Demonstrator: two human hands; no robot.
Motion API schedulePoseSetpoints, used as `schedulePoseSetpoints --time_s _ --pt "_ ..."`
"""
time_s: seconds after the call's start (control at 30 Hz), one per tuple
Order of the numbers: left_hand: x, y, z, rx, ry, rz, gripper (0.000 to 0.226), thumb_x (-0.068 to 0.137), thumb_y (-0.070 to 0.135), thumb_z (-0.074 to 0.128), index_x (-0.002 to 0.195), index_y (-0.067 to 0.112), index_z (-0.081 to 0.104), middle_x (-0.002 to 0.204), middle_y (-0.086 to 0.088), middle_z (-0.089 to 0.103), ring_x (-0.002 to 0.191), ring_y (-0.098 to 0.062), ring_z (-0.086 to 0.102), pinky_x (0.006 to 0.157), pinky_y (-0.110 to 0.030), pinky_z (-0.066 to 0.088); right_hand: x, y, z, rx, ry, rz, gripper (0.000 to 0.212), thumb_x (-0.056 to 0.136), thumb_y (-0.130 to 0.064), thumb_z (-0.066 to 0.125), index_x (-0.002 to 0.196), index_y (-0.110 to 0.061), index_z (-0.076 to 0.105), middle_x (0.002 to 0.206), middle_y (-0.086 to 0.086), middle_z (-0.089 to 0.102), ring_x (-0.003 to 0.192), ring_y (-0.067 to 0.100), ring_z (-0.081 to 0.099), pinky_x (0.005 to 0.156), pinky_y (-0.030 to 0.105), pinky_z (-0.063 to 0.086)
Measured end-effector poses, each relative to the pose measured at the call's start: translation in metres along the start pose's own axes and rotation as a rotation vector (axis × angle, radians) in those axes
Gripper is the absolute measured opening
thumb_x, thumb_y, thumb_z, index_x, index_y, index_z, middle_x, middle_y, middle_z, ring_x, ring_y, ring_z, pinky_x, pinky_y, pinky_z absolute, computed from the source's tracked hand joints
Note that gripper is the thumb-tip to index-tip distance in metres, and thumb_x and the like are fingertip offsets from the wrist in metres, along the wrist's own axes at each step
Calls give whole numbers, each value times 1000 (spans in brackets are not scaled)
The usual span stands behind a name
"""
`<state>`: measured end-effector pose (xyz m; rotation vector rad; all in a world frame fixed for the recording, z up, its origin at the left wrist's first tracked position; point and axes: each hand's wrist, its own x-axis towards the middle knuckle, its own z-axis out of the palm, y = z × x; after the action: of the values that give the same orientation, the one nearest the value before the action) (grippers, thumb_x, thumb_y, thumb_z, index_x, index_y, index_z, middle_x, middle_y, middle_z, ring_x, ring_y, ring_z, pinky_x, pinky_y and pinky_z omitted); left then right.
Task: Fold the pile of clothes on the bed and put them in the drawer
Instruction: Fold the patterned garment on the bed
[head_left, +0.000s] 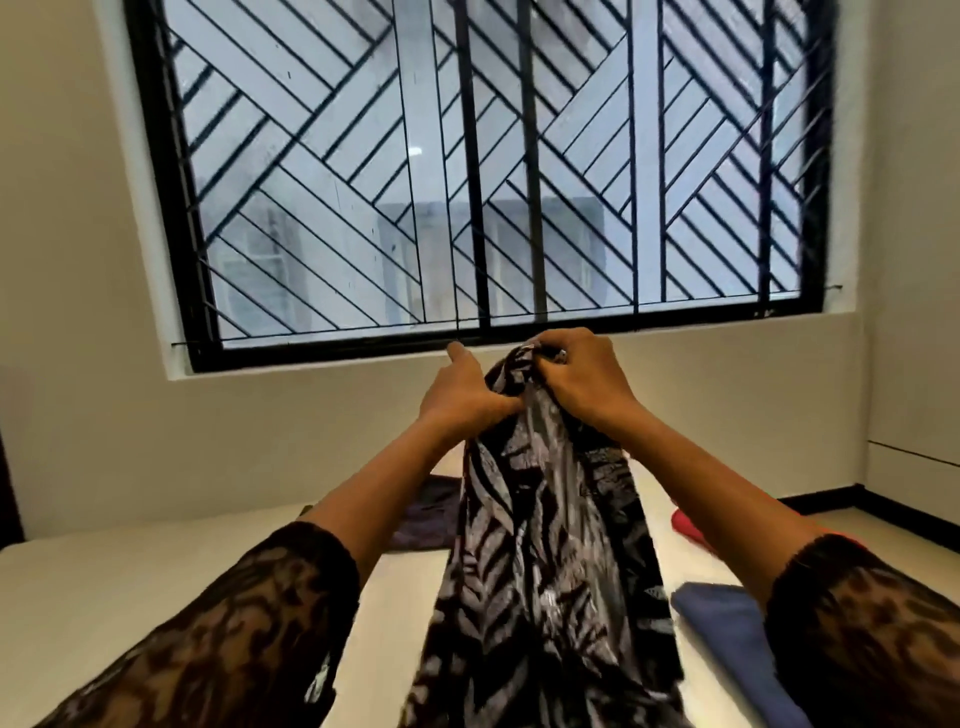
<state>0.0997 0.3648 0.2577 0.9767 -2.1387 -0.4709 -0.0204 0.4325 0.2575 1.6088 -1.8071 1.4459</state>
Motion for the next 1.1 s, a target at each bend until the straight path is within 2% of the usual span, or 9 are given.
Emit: schedulePoseSetpoints --time_s 0.07,0.17,0.43,0.53,0.63,0.77,0.87,1.0,1.1 --pt "-9 11 0 267 -32 61 102 73 40 75 143 5 9 120 -13 55 107 -32 56 78 -38 47 -2 -5 -7 -152 30 -29 22 90 -15 53 100 -17 72 106 7 67 97 27 61 78 40 51" --pt "-24 10 5 547 -66 116 84 74 31 73 136 13 19 117 -8 55 105 -32 56 74 -38 42 0 -7 -23 -361 94 -56 19 92 -15 52 100 -14 70 104 10 58 92 31 59 70 34 46" --pt "-22 0 -38 289 -280 -254 58 84 28 66 130 2 42 126 -19 51 110 -33 54 89 -40 49 1 14 -57 -793 -14 -142 21 89 -2 48 107 -6 58 108 14 61 97 35 63 71 37 47" --pt "-20 -8 -51 420 -97 -218 37 79 27 63 108 5 56 98 -11 59 88 -26 60 77 -35 54 1 23 -65 -889 -38 -103 27 89 5 44 113 -3 54 113 15 57 100 37 61 72 39 47" --pt "-19 -12 -66 490 112 -201 29 71 32 69 86 11 57 80 -5 55 69 -20 53 56 -26 39 -2 32 -72 -931 -116 8 23 87 3 47 106 -4 56 112 16 59 102 36 60 73 37 45" --pt "-10 -18 -91 429 230 -198 26 73 29 64 85 6 59 87 -11 62 80 -29 61 63 -29 43 -11 45 -75 -920 -171 169 15 86 2 47 89 -7 59 109 16 61 101 34 60 69 31 39" --pt "-2 -25 -104 341 257 -230 26 75 23 62 91 2 60 94 -17 63 88 -33 63 71 -35 49 -8 59 -71 -583 -200 436 18 84 7 47 94 0 62 90 19 65 82 31 66 59 30 48" --pt "-9 -27 -102 258 -84 -267 23 87 12 60 104 -2 56 101 -17 57 94 -30 57 66 -34 43 2 37 -61 365 -369 795 25 93 4 38 75 -1 55 46 7 62 41 17 60 37 23 49" --pt "-24 -21 -86 106 -275 -191 29 84 19 69 106 6 56 99 -6 52 96 -21 53 72 -26 40 9 -4 -41 396 -431 738 20 94 -5 42 79 -2 55 51 7 62 40 14 59 37 18 44"
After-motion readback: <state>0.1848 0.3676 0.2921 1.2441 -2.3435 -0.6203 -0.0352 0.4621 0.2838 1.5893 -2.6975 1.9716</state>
